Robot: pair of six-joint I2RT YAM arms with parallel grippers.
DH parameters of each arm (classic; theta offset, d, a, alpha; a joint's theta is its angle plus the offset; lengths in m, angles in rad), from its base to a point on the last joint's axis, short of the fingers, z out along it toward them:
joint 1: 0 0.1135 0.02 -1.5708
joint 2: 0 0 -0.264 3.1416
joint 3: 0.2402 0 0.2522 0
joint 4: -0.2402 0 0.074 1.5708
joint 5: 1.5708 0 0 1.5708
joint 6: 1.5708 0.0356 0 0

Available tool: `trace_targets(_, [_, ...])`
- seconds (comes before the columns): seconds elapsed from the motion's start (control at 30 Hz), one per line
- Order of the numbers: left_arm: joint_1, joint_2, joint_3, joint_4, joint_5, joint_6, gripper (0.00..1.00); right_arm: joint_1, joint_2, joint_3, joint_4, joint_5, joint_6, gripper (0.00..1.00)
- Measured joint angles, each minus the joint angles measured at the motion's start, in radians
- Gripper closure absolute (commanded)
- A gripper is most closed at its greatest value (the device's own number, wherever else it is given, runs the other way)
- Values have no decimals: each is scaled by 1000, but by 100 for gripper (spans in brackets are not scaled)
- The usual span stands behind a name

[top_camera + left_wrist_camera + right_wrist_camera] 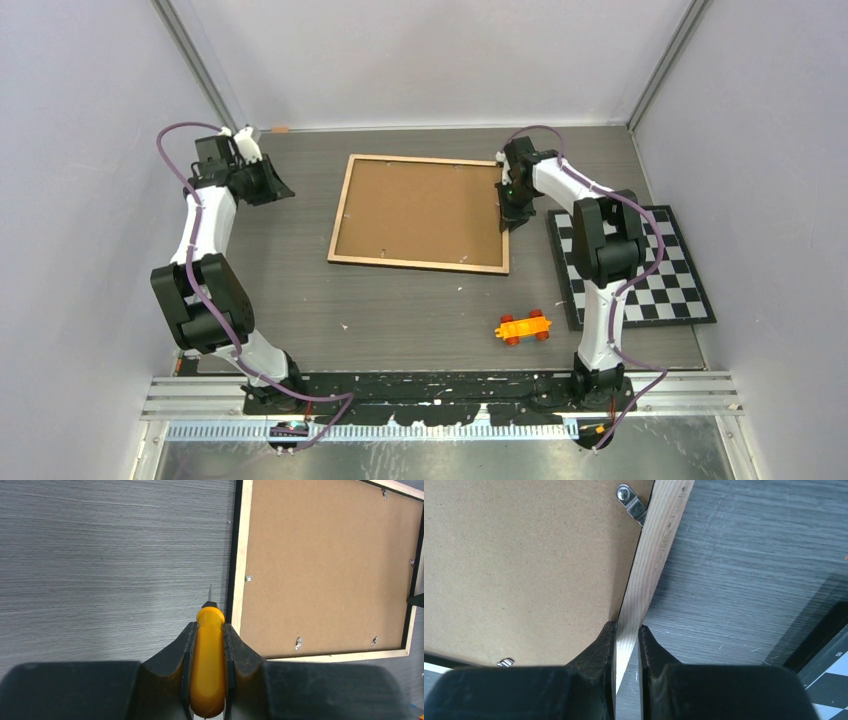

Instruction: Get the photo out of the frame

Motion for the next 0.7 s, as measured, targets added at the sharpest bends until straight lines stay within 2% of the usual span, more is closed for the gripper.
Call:
trace_targets(0.27, [-34,-8,-4,-35,-1,106,100,19,-28,-55,54,-13,14,99])
trace_targets(0.53, [-206,-32,-45,-140,-26,343,100,39,-56,-104,95,-42,-24,99])
trace_targets(0.7, [-313,-45,-72,-154,-86,423,100,40,-56,-105,98,-48,-24,99])
